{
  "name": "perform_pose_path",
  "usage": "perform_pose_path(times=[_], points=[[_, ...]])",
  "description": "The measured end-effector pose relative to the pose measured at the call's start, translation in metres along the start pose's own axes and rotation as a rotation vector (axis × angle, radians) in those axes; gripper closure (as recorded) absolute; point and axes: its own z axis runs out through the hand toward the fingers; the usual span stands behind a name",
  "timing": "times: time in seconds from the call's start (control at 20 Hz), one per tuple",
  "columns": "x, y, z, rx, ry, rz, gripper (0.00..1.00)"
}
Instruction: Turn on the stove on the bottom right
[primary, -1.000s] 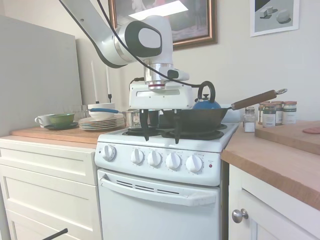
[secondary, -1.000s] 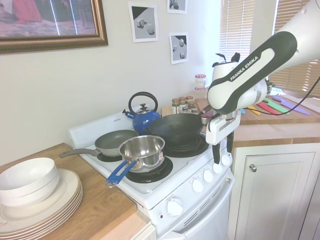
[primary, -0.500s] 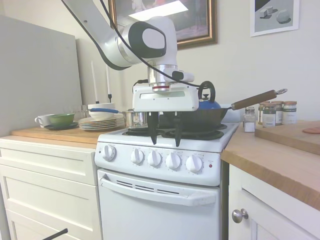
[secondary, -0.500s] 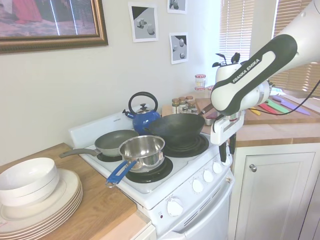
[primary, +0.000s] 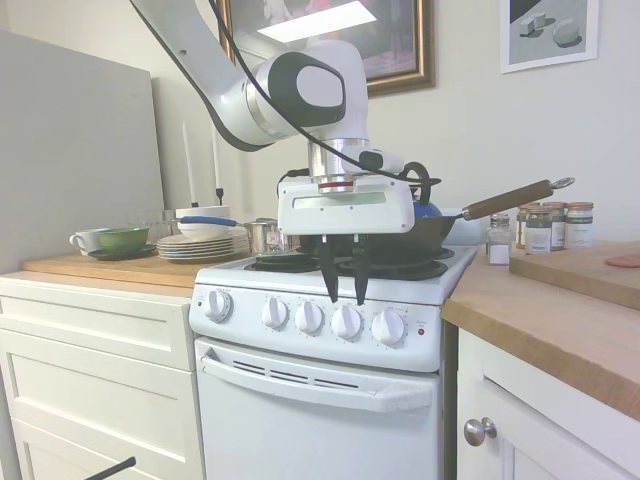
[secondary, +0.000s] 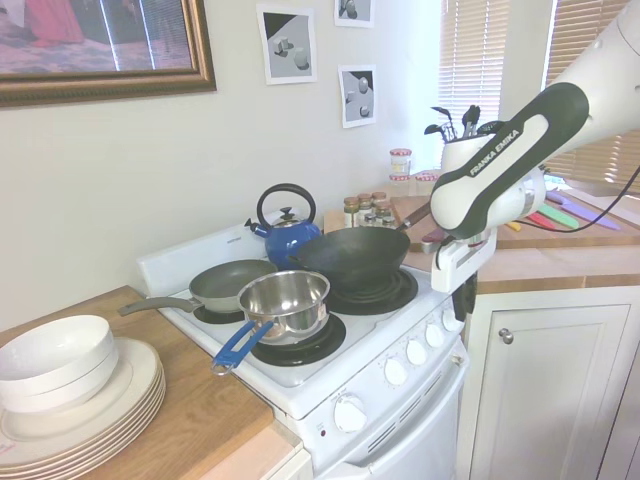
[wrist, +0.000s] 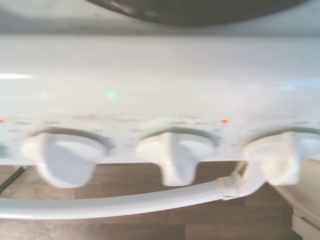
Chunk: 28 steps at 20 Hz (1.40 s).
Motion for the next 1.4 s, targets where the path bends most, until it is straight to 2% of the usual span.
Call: perform_pose_path(times=[0.4,1.4], points=[[0.01,0.02,0.002,0.004,0.016,0.015,1.0],[0.034,0.018,0.02,0.002,0.022,0.03,1.0]])
